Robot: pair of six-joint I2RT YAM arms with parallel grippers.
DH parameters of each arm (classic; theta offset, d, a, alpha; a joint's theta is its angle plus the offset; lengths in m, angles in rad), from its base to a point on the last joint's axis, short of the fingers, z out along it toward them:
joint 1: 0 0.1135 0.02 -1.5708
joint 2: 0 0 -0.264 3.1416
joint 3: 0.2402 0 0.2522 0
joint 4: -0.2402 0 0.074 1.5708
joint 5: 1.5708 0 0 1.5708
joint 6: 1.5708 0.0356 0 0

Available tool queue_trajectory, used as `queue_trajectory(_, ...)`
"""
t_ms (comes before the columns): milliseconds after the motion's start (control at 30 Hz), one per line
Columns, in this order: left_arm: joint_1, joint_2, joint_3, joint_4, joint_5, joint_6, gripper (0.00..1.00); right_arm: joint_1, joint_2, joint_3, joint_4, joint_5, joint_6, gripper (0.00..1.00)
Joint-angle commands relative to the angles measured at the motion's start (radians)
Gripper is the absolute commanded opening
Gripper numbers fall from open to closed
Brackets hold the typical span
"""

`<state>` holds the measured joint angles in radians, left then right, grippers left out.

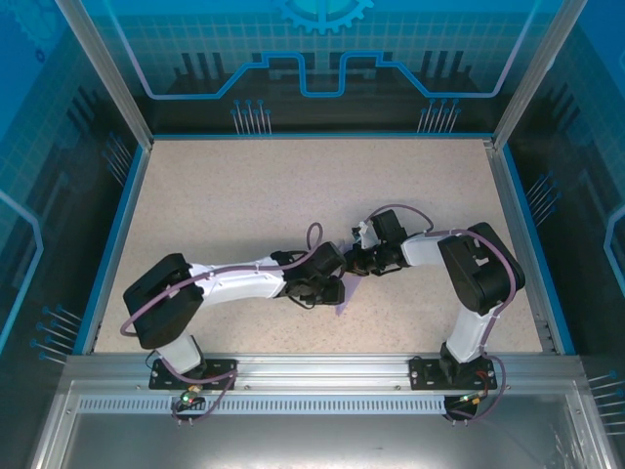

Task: Fold a paper plane with a square sheet of paper (pick it up from the middle)
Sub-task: Fourth fold the wing at the center of the table.

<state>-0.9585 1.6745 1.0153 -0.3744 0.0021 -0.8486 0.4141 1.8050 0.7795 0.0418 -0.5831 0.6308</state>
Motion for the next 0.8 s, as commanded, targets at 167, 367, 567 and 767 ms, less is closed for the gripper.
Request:
queue_trajectory(167,-0.029,0.086,0.108,-0.133,-0.065,0.051,0.39,-0.022,0.049,-0.036,-0.128,0.103,-0.025,0.09)
queue_trajectory(367,-0.033,0.118,0.108,-0.127,-0.063,0.051,0.39,-0.021,0.050,-0.040,-0.125,0.101,-0.026,0.09)
queue_trajectory(567,-0.035,0.139,0.111,-0.130,-0.062,0.059,0.38,-0.021,0.050,-0.045,-0.120,0.100,-0.025,0.09)
queue_trajectory(767,-0.037,0.156,0.106,-0.123,-0.059,0.055,0.33,-0.021,0.052,-0.047,-0.117,0.100,-0.023,0.09)
